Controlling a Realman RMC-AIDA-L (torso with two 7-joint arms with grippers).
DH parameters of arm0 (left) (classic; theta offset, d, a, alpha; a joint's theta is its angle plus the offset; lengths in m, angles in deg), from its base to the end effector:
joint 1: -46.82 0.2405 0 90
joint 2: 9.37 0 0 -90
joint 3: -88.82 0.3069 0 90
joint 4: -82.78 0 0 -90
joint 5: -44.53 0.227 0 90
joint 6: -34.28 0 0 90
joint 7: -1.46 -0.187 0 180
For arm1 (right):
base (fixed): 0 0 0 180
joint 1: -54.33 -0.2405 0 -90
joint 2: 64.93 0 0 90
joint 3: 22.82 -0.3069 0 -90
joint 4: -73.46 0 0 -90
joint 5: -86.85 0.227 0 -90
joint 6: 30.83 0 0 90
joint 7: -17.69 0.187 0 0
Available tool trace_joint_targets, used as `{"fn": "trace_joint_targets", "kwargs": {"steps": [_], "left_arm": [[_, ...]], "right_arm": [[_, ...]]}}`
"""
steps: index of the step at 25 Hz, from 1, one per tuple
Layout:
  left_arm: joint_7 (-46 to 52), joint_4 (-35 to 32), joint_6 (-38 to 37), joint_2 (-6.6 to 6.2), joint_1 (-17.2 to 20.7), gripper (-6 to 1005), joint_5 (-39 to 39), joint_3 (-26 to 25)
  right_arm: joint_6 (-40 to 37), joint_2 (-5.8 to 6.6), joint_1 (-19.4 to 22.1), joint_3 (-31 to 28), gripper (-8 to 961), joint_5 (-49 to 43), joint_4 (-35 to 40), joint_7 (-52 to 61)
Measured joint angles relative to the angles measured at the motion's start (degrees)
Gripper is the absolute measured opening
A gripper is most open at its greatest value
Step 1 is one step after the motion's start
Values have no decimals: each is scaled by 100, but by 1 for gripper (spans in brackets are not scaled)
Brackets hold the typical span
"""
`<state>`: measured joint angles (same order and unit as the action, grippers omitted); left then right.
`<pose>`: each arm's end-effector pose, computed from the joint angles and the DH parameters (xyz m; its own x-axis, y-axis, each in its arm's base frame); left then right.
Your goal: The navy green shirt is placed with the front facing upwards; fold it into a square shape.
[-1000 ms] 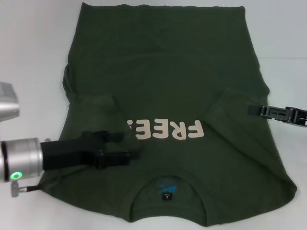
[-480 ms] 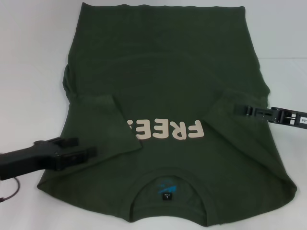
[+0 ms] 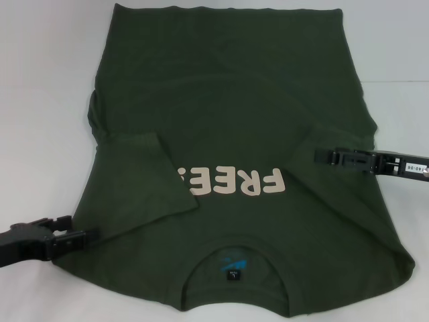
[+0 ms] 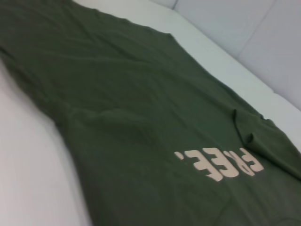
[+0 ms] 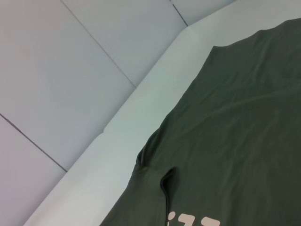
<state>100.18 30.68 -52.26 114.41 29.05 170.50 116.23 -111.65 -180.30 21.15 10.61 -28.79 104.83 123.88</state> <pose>-0.3893 0.3239 -0.0284 0.5220 0.6639 0.5355 0.8440 -0.4928 -0.2118 0.3203 0.4185 -0.0362 0.4183 -0.6926 -0.5877 -0.8536 -0.5209 0.0063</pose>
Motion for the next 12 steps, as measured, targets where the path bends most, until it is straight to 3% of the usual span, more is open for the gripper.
{"fn": "trace_joint_targets", "kwargs": {"steps": [12], "left_arm": [[154, -32, -43, 14, 119, 846, 339, -279]], "right_arm": [[90, 3, -67, -3, 929, -3, 25, 26]]}}
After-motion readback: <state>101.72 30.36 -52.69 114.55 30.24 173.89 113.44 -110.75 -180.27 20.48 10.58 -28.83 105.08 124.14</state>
